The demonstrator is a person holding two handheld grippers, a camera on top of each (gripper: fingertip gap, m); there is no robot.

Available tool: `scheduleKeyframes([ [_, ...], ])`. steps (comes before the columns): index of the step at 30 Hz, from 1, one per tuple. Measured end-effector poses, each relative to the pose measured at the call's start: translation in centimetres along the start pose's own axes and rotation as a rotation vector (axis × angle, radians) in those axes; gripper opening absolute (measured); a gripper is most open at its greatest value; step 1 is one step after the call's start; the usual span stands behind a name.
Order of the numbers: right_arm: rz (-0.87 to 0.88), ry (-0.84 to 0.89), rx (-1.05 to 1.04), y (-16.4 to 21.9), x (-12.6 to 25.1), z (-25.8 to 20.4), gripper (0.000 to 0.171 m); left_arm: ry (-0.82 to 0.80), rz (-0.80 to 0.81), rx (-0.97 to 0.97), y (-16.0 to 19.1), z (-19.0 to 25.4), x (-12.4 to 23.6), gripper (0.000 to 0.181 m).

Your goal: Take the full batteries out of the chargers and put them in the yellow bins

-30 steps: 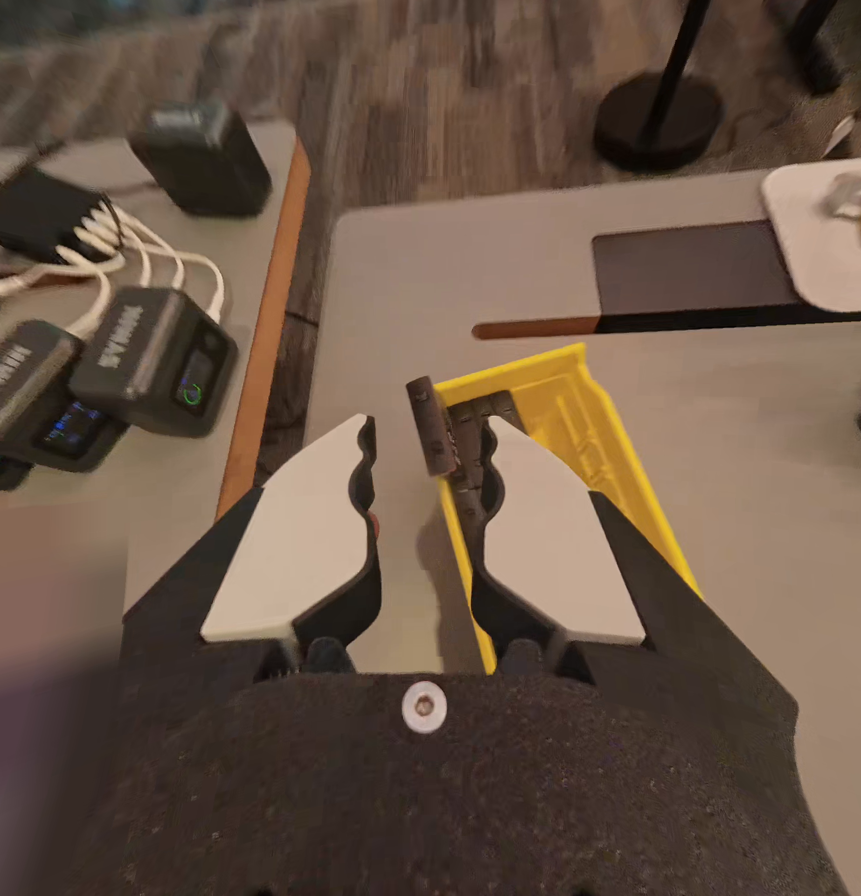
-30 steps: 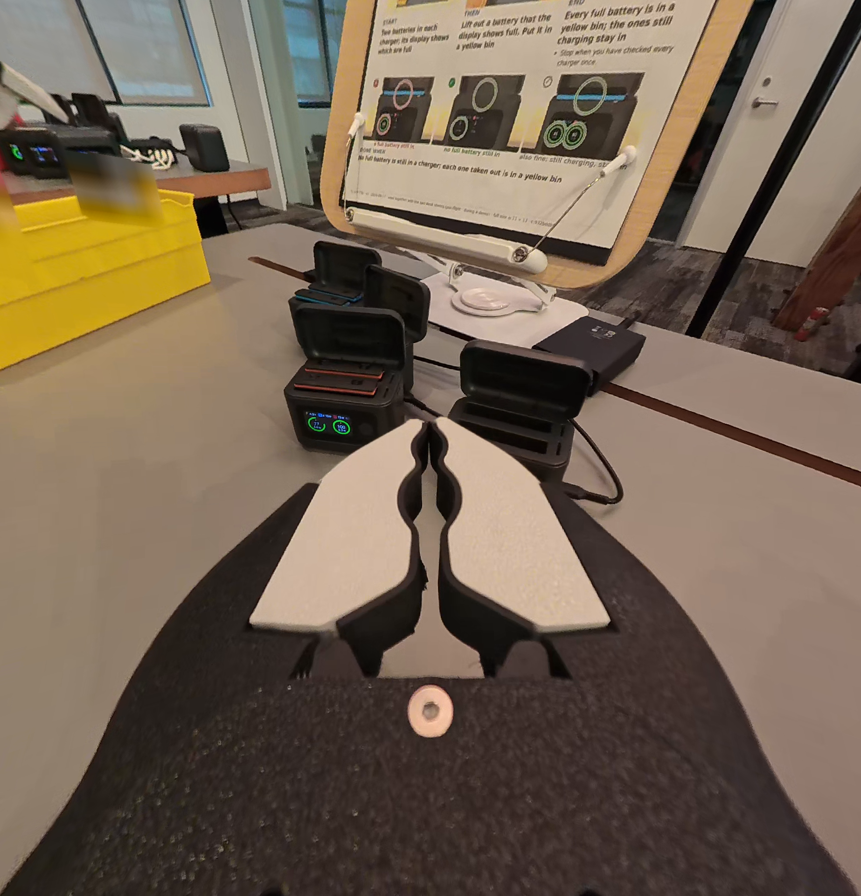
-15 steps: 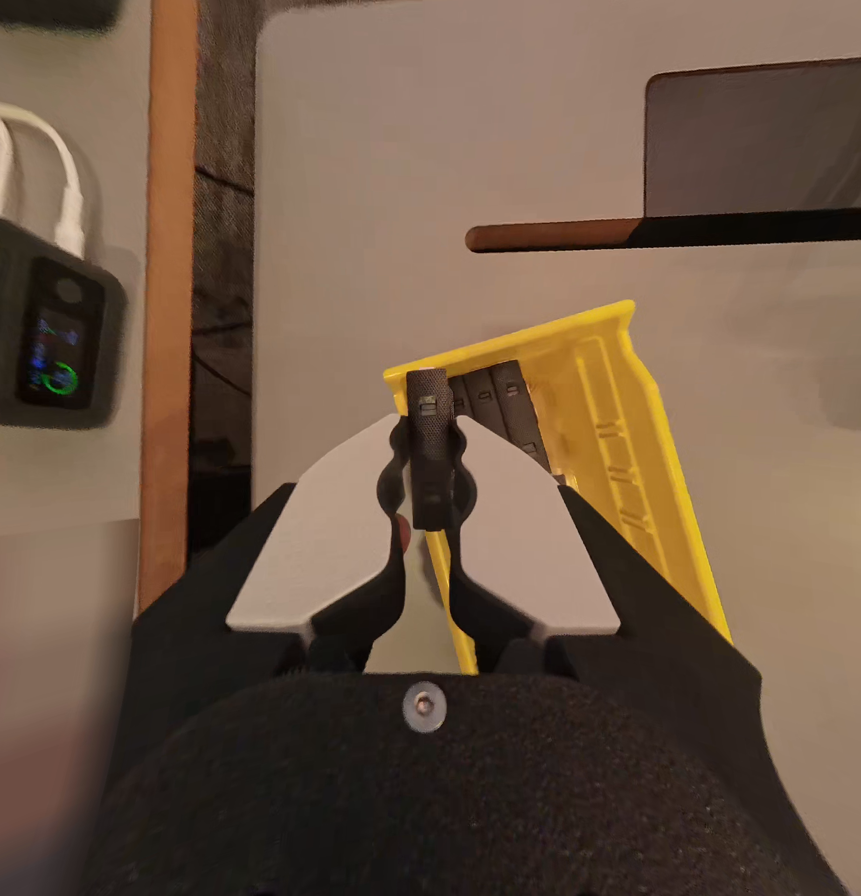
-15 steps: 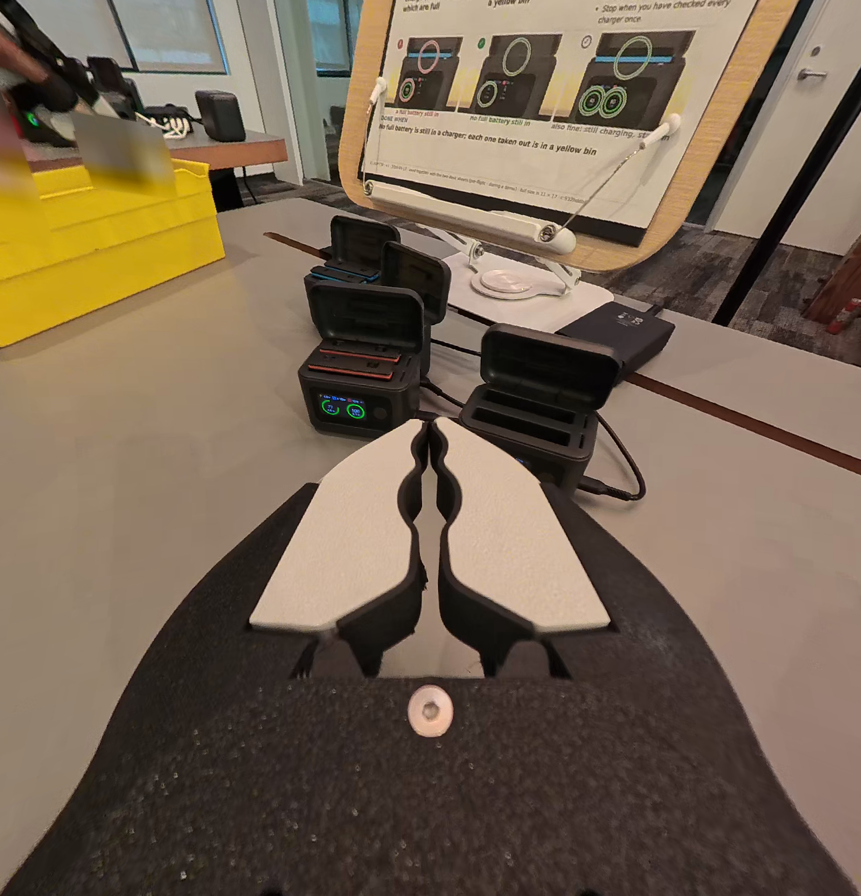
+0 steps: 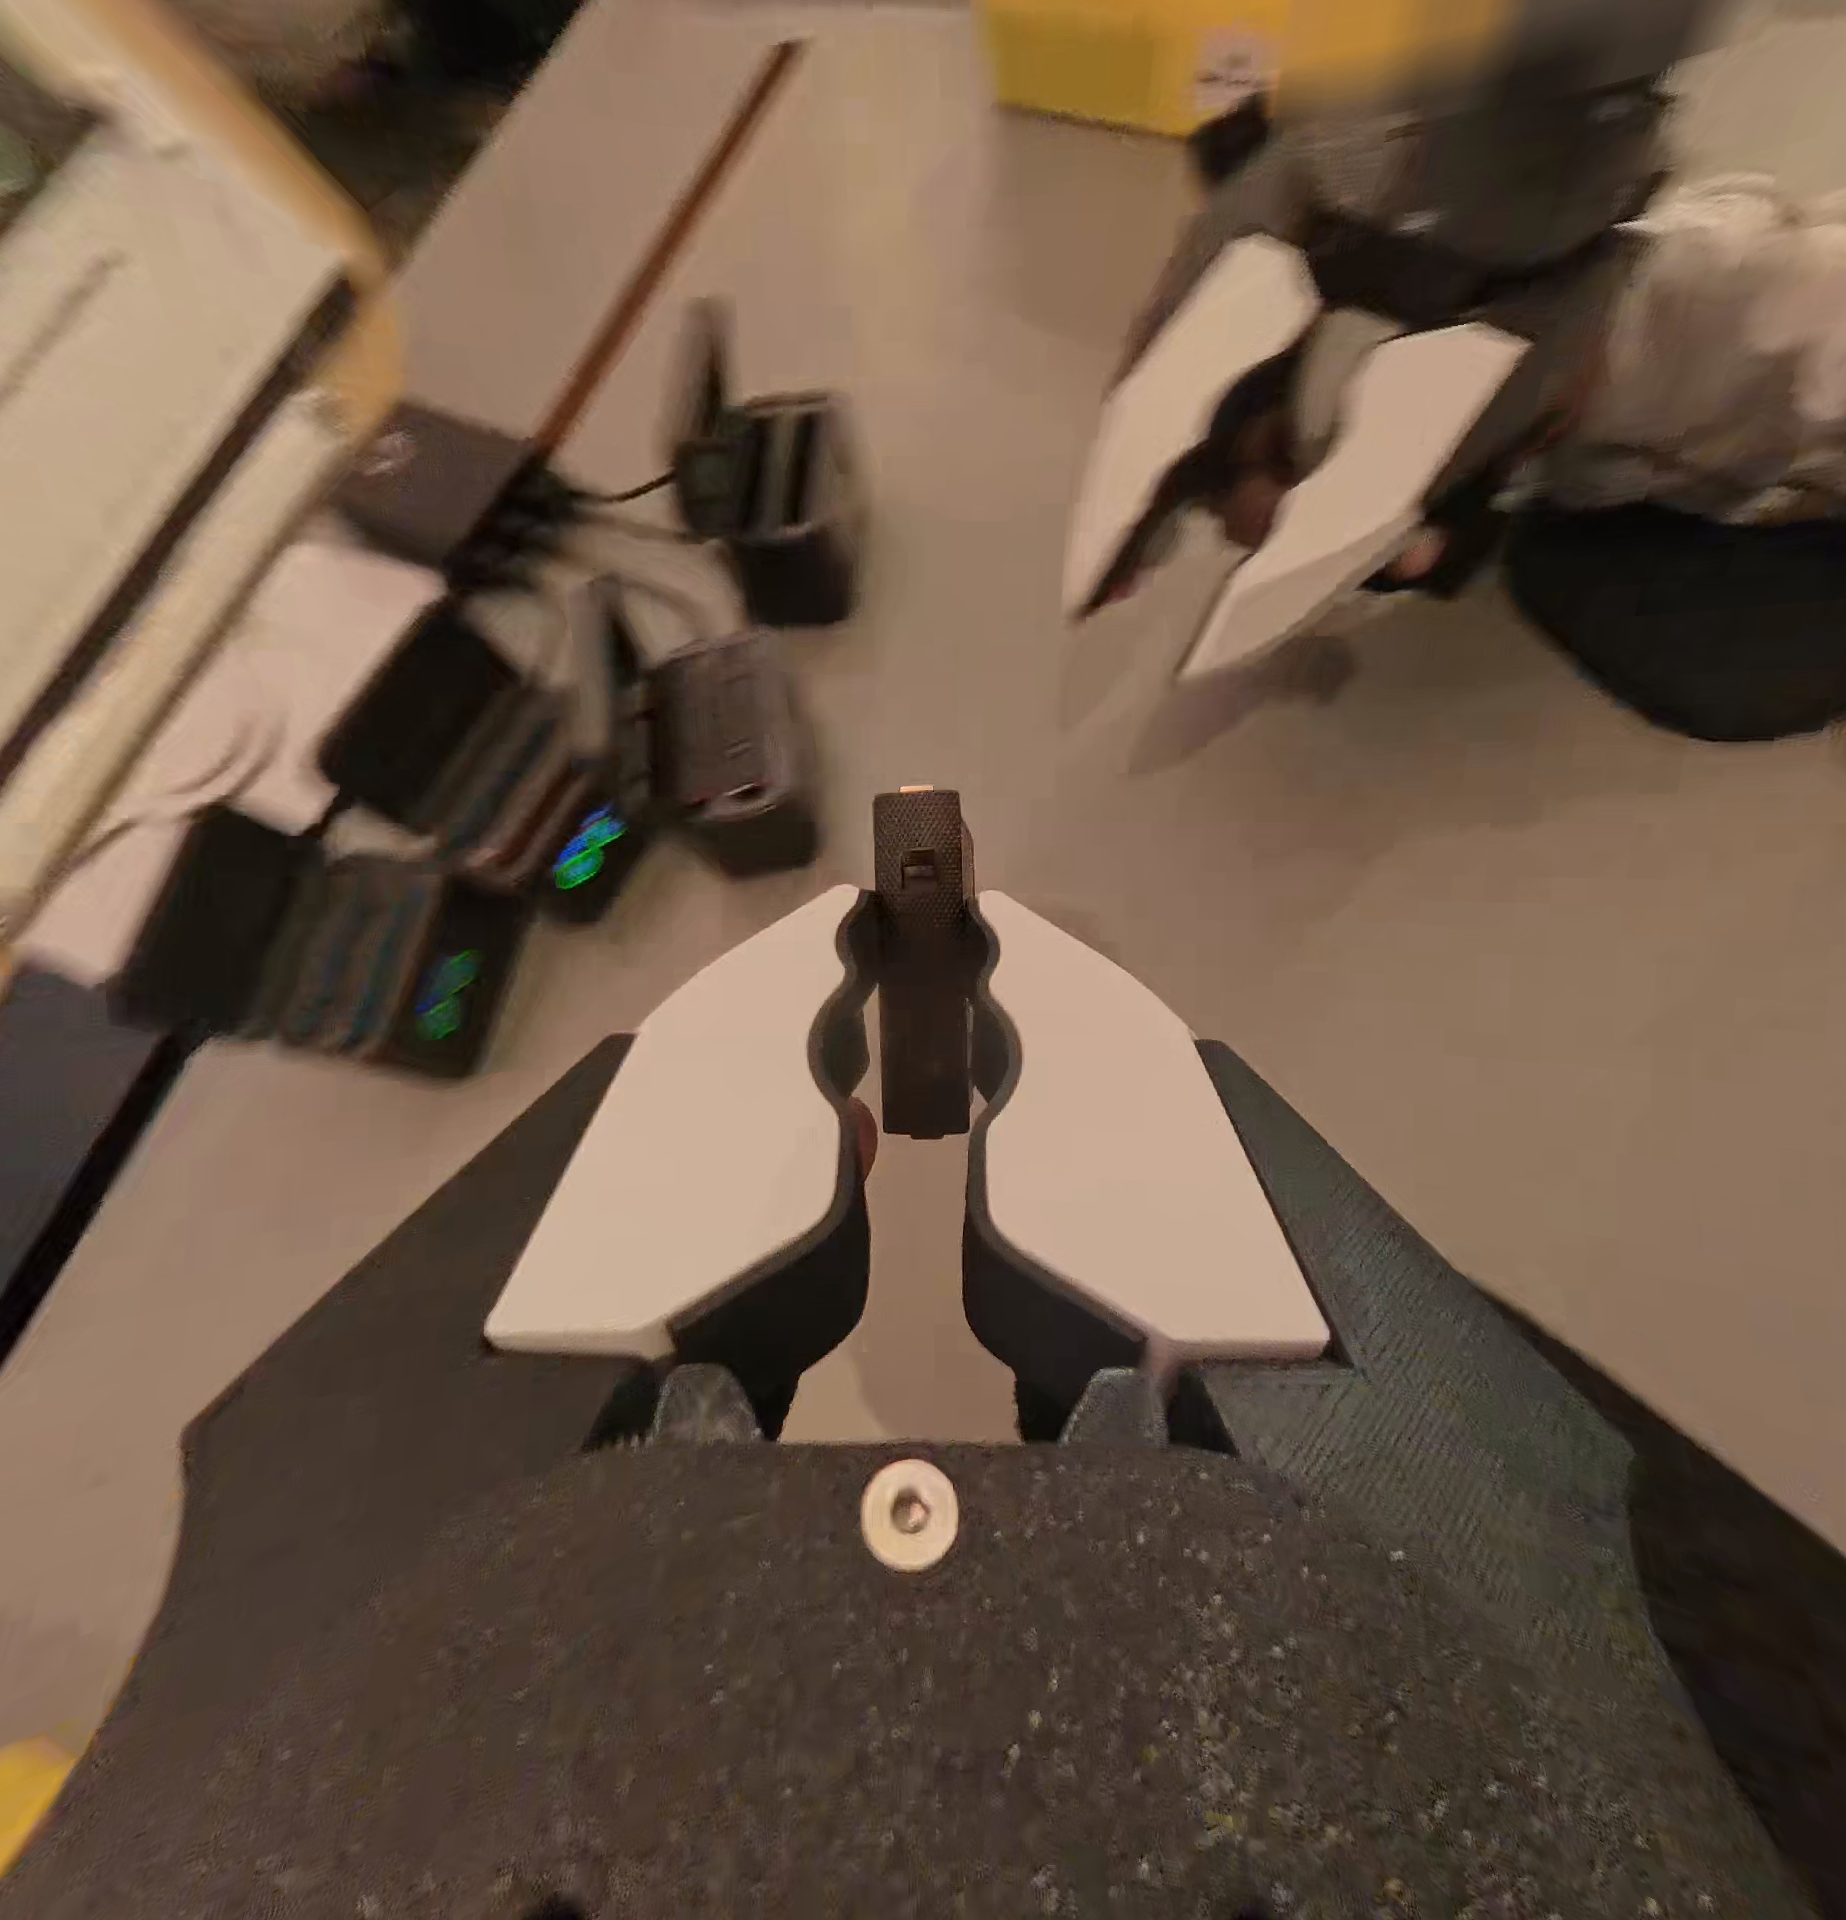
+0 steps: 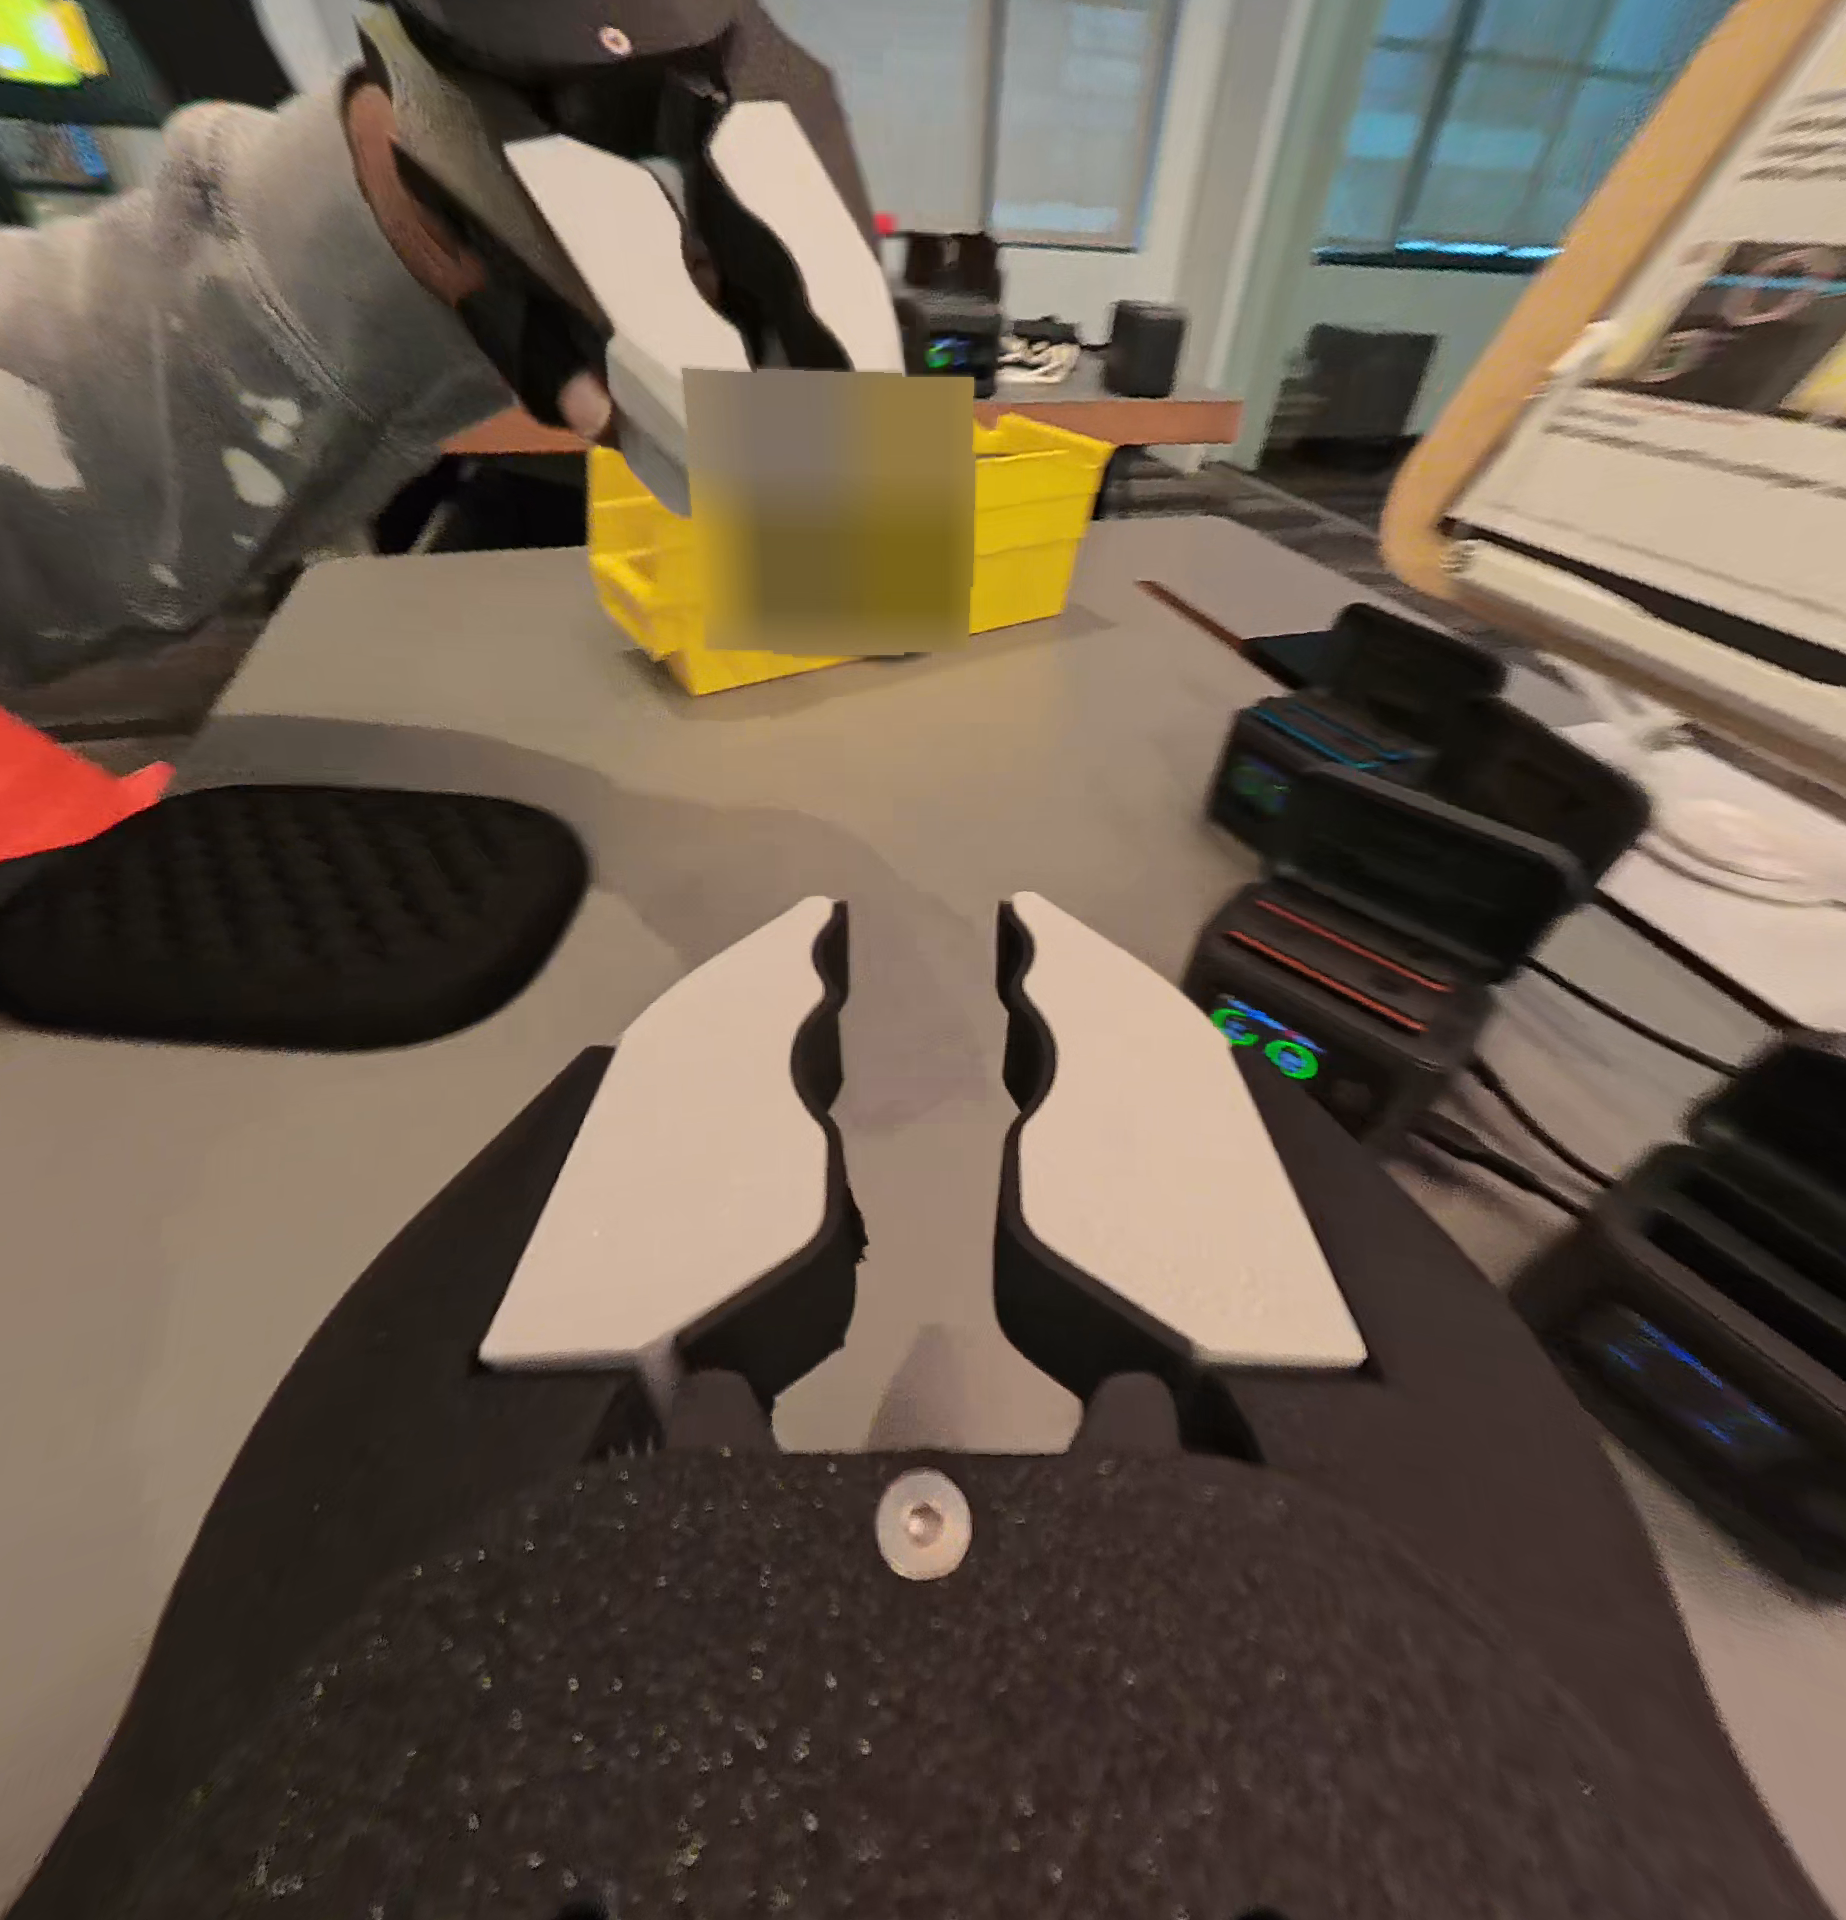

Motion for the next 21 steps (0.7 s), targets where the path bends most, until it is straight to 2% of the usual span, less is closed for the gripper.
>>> scheduleKeyframes([
  [4,-0.078,-0.155,0.036,0.0,-0.9,-1.9,0.040,0.158,0.026,-0.074,-1.4,4.8,-3.7,0.015],
  [5,-0.087,-0.179,0.043,0.1,-0.9,-2.2,0.038,0.186,0.025,-0.084,-1.6,5.5,-4.3,0.015],
  [7,-0.098,-0.233,0.059,0.1,-0.6,-2.7,0.014,0.204,0.037,-0.103,-1.8,6.3,-5.0,0.015],
  [9,-0.092,-0.260,0.064,0.2,0.0,-2.8,0.011,0.226,0.084,-0.102,-2.0,6.6,-5.1,0.015],
  [12,0.011,-0.300,0.005,-0.4,1.0,-2.4,0.010,0.242,0.248,-0.026,-2.4,6.4,-4.6,0.018],
  [15,0.179,-0.333,-0.087,-1.3,2.3,-1.5,0.010,0.253,0.468,0.075,-2.5,6.0,-3.8,0.040],
  [18,0.356,-0.373,-0.177,-2.1,3.4,-0.8,0.010,0.289,0.626,0.188,-2.4,5.8,-3.9,0.037],
  [21,0.392,-0.385,-0.205,-2.1,3.4,-0.8,0.010,0.363,0.748,0.257,-2.9,6.1,-4.0,0.028],
])
Point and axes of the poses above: each gripper's, where its closed fingertips meet, x back along the fingers, y out of its underside, z = x × y across the jaws, the point moved 9 cm from there along x, back along the fingers, and after that the axes turned 6 degrees about -z, right-handed, at the moved point
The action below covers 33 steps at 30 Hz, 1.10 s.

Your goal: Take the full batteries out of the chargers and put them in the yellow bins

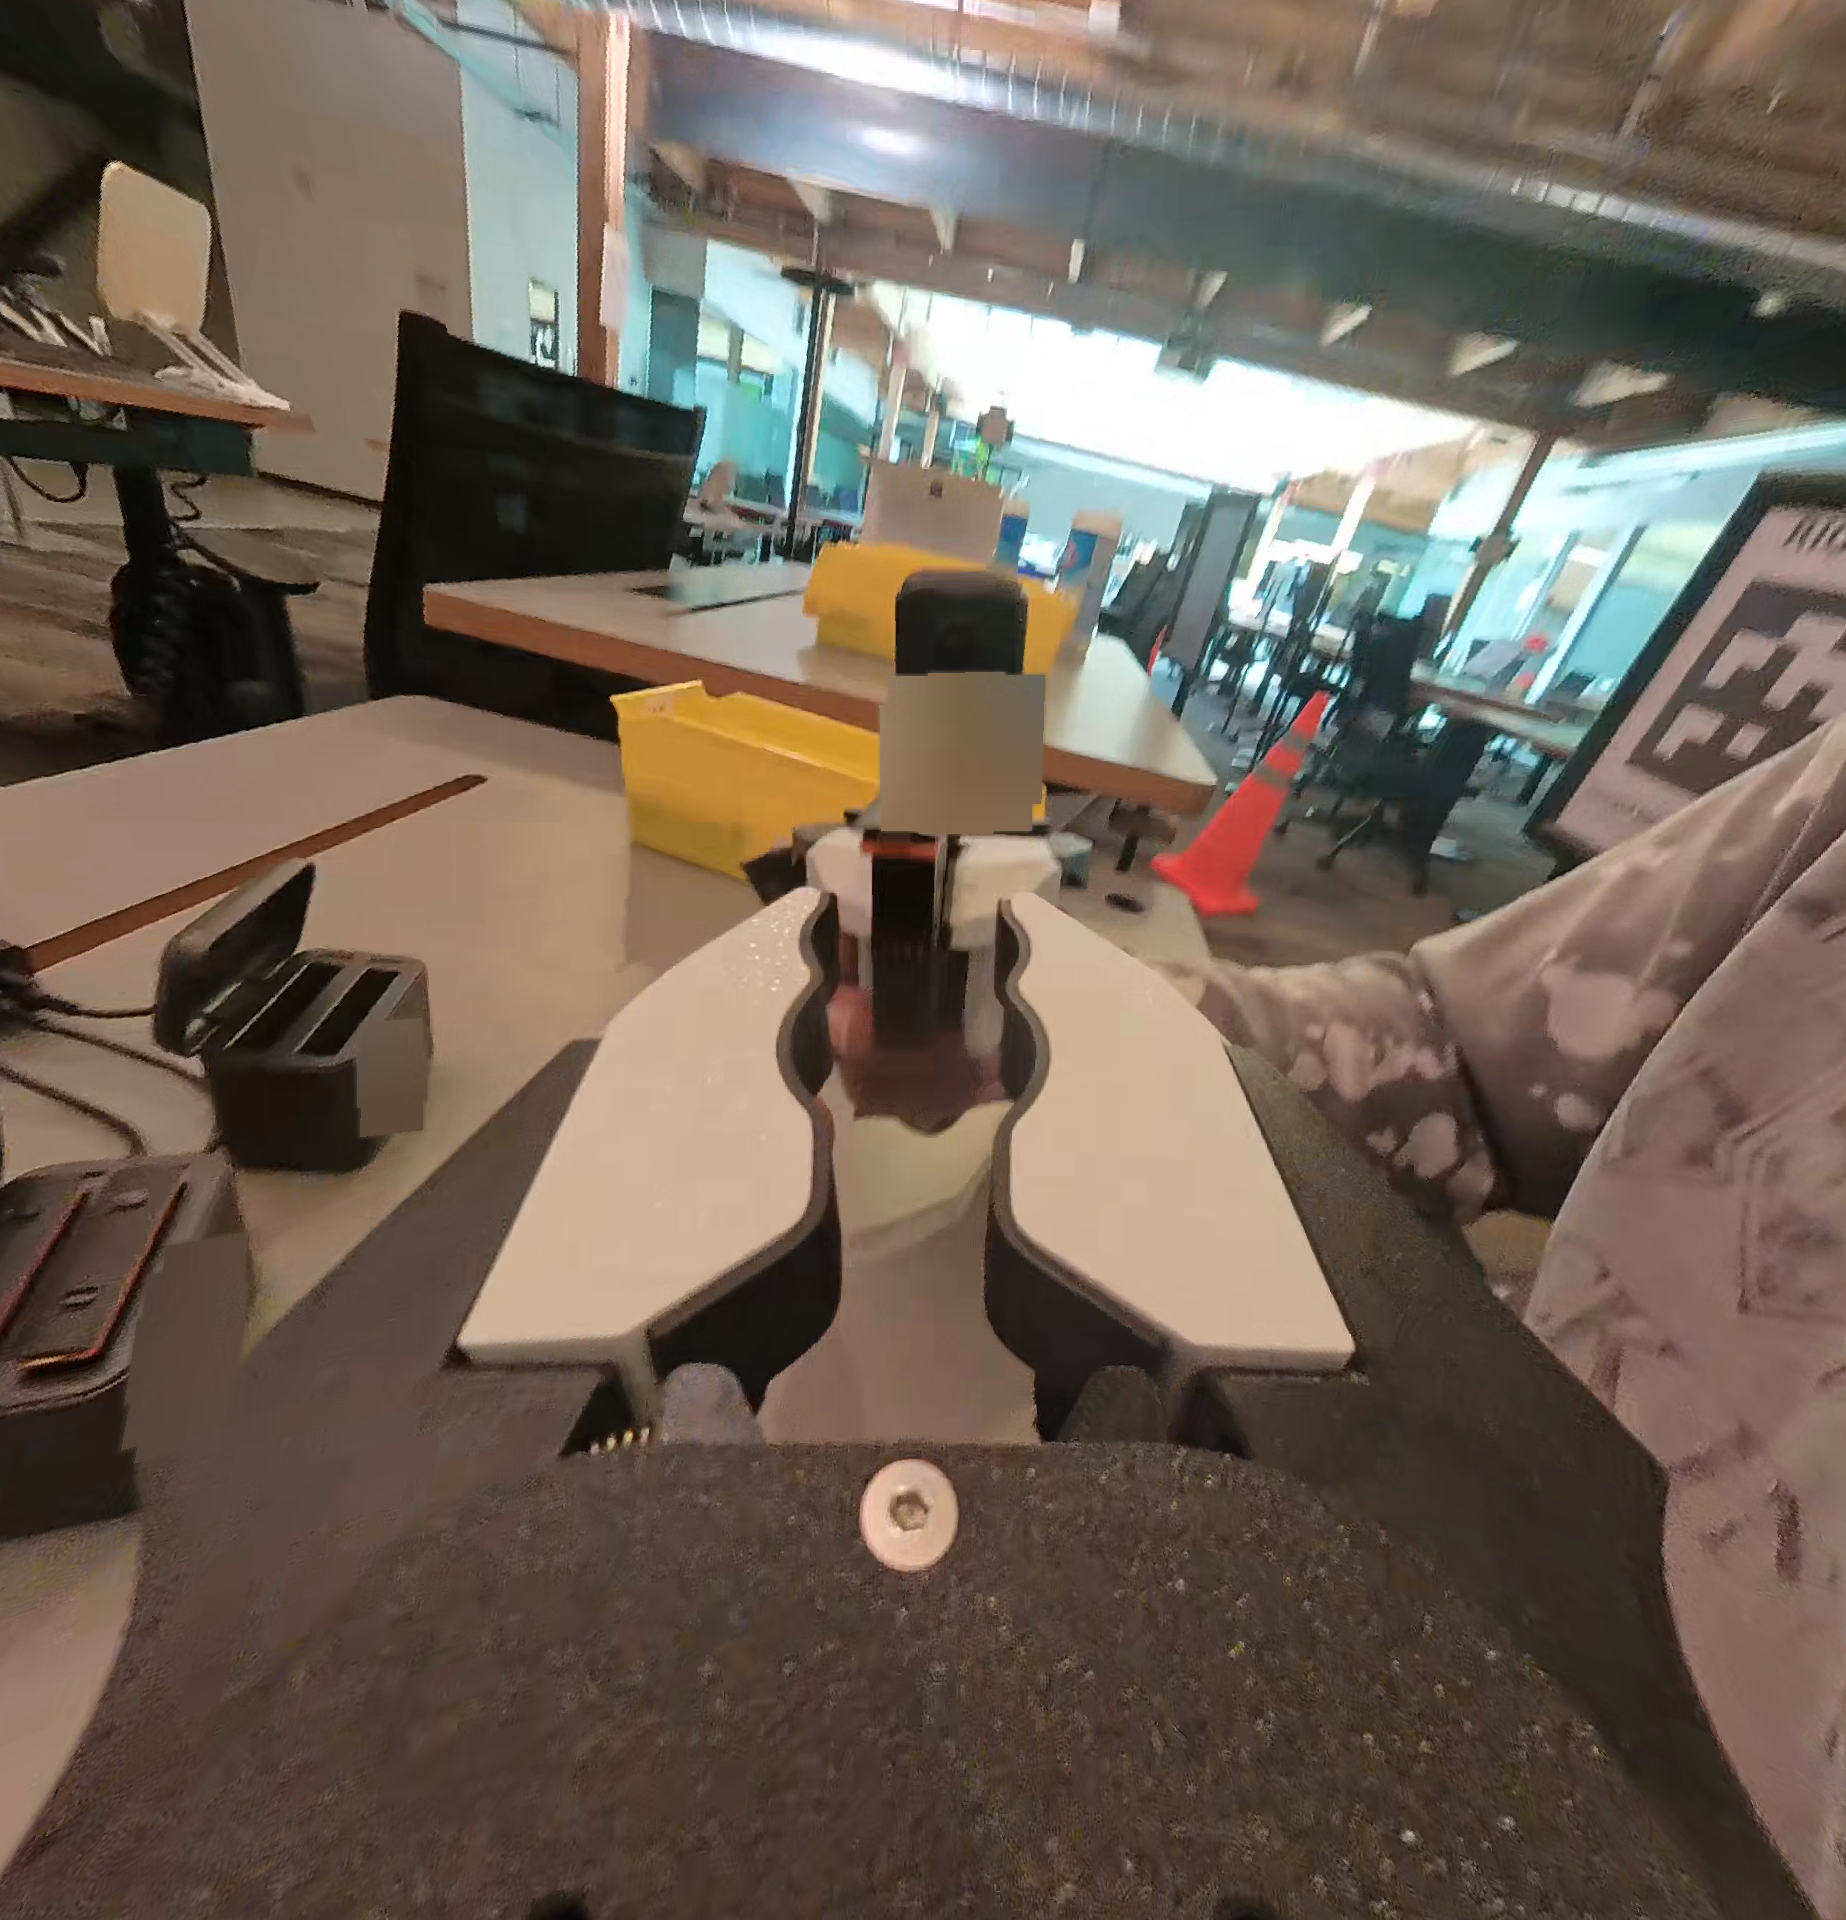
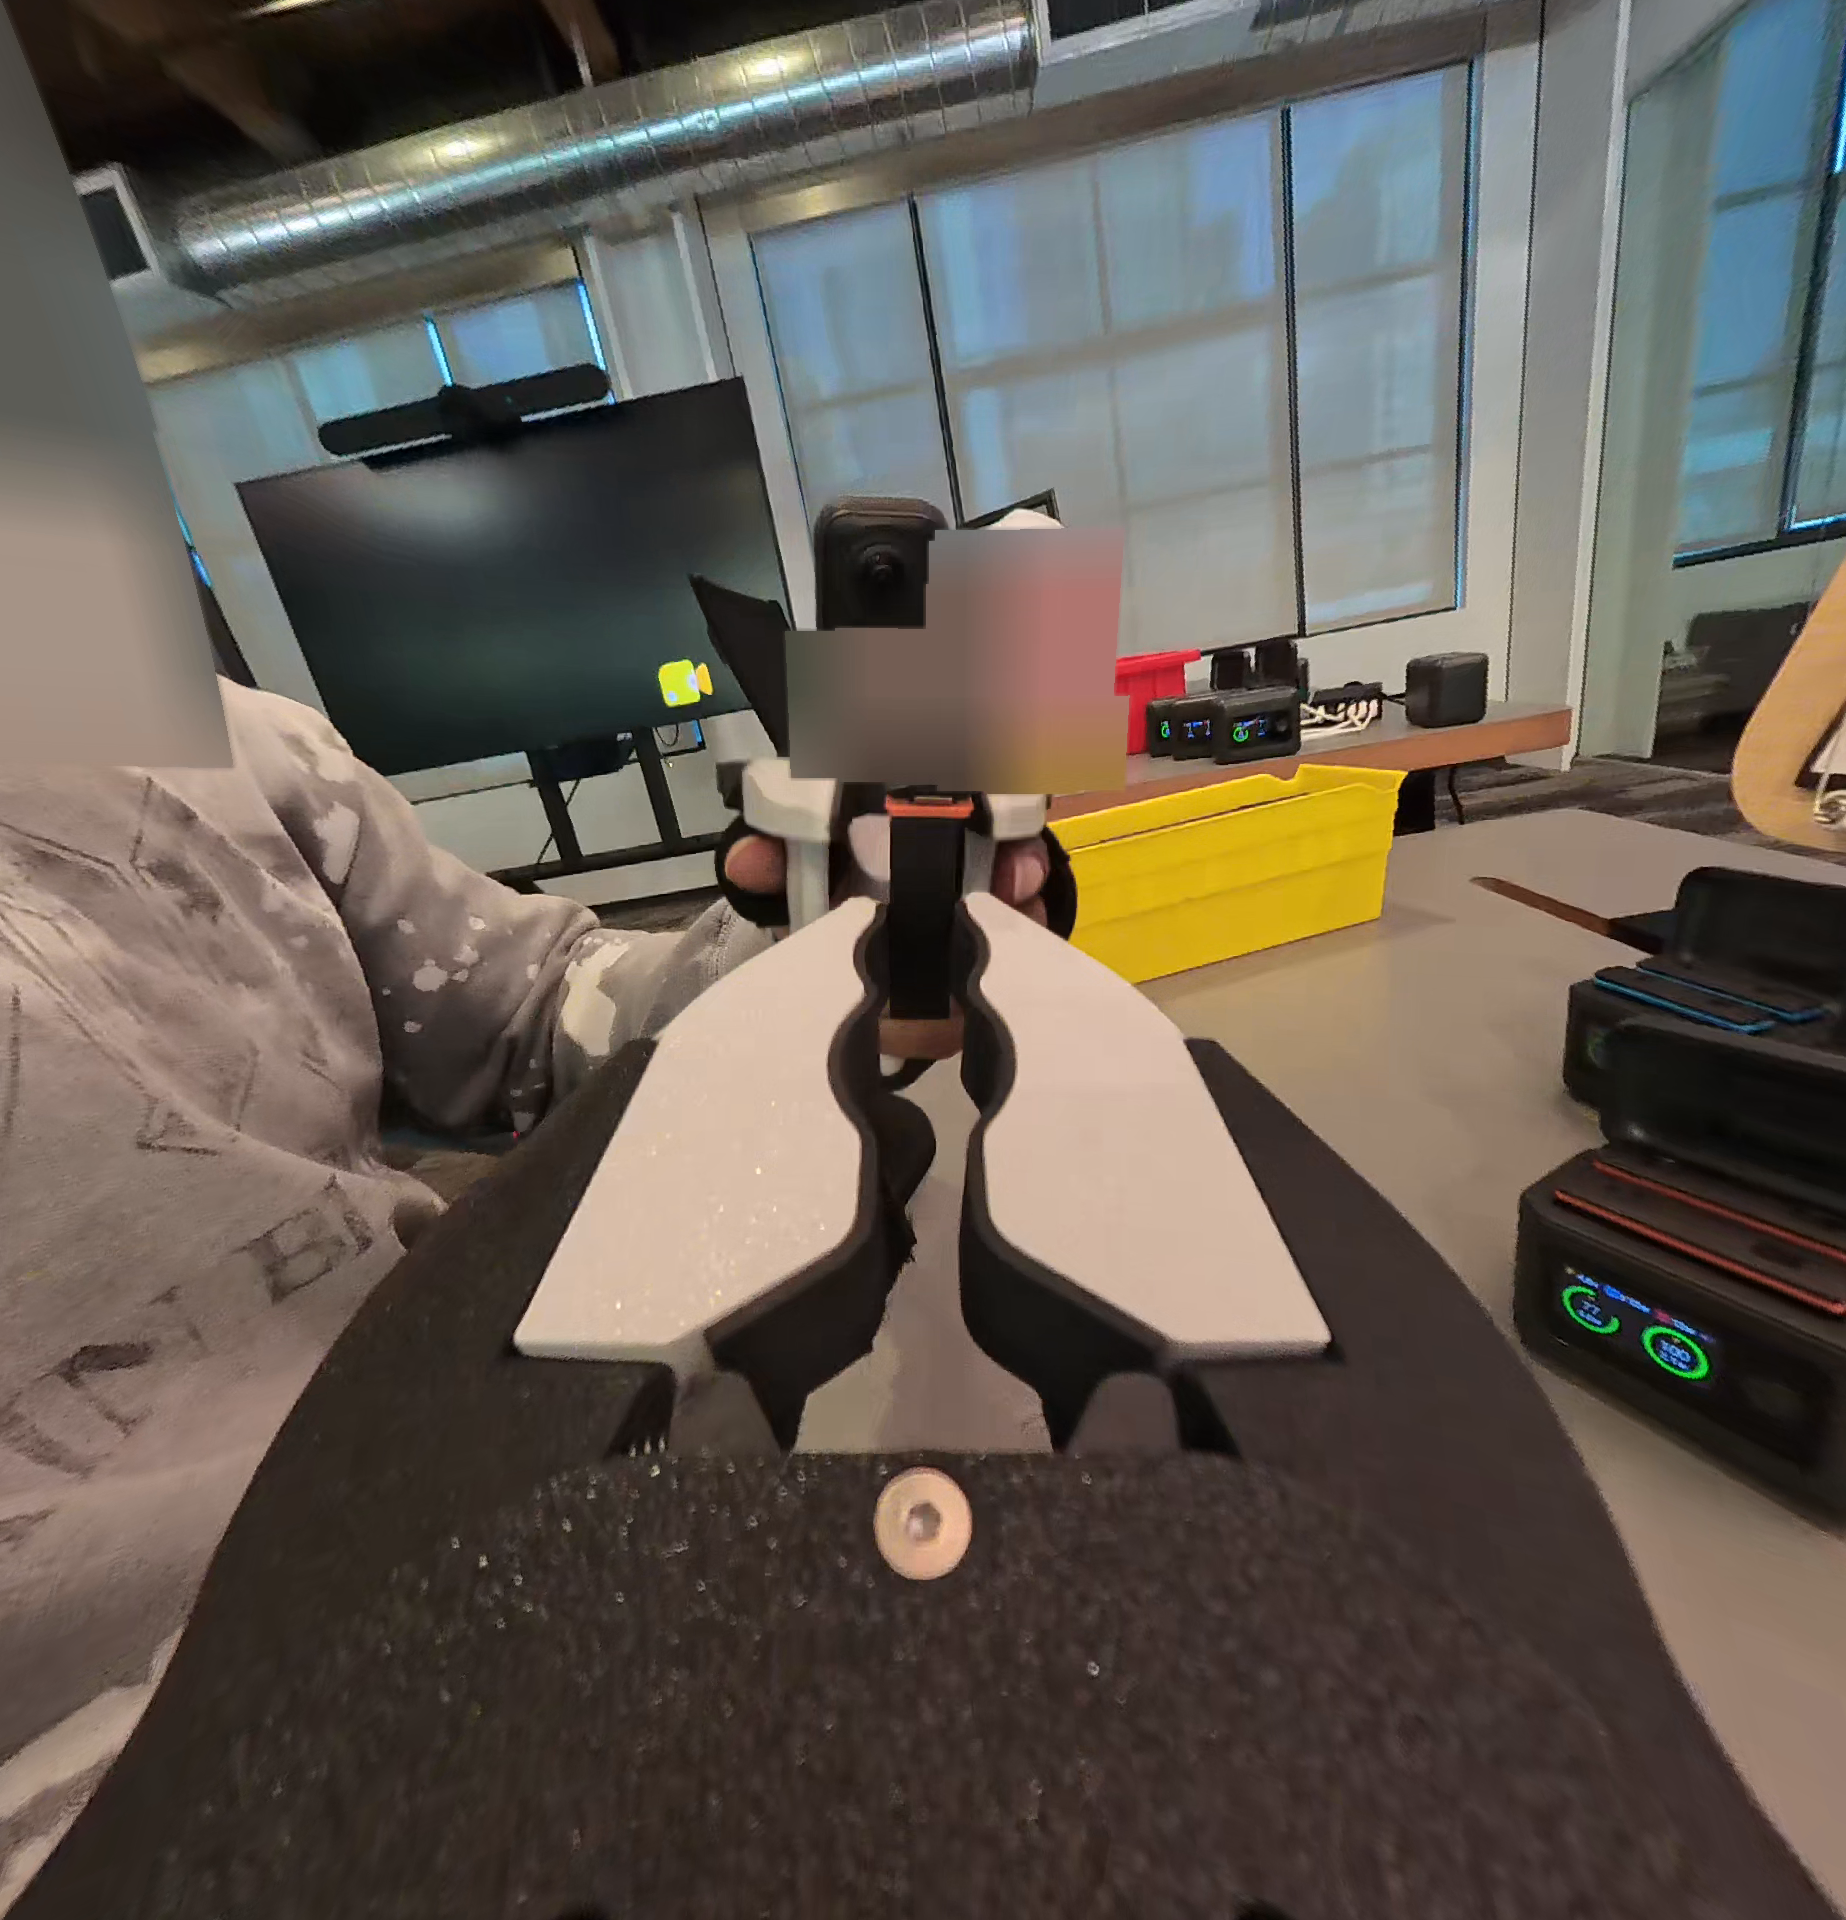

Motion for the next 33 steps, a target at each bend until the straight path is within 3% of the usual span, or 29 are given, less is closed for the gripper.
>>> scheduleKeyframes([
  [2,-0.007,-0.014,-0.009,0.3,-0.2,0.0,0.010,-0.003,-0.007,0.012,0.2,0.0,-0.4,0.011],
  [7,-0.101,-0.017,-0.006,0.5,-0.3,0.1,0.011,-0.035,-0.070,-0.077,0.7,0.2,-0.2,0.011],
  [11,-0.377,0.106,0.135,-0.6,0.2,0.2,0.029,-0.087,-0.180,-0.176,1.9,0.2,0.0,0.011],
  [17,-0.764,0.163,0.348,-1.0,-1.2,-1.4,0.030,-0.114,-0.308,-0.271,3.6,0.5,-0.7,0.011],
  [20,-0.837,0.140,0.379,-0.5,-2.0,-1.9,0.028,-0.132,-0.352,-0.303,4.1,0.7,-1.1,0.011],
  [23,-0.905,0.154,0.421,-0.2,-2.3,-1.9,0.016,-0.128,-0.369,-0.311,4.4,0.8,-1.3,0.011],
  [28,-0.918,0.130,0.412,-0.3,-1.9,-1.7,0.015,-0.137,-0.363,-0.294,4.6,0.9,-1.5,0.012],
  [33,-1.055,0.184,0.467,-2.7,-0.2,0.5,0.015,-0.205,-0.327,-0.231,4.9,-0.4,-0.9,0.023],
])
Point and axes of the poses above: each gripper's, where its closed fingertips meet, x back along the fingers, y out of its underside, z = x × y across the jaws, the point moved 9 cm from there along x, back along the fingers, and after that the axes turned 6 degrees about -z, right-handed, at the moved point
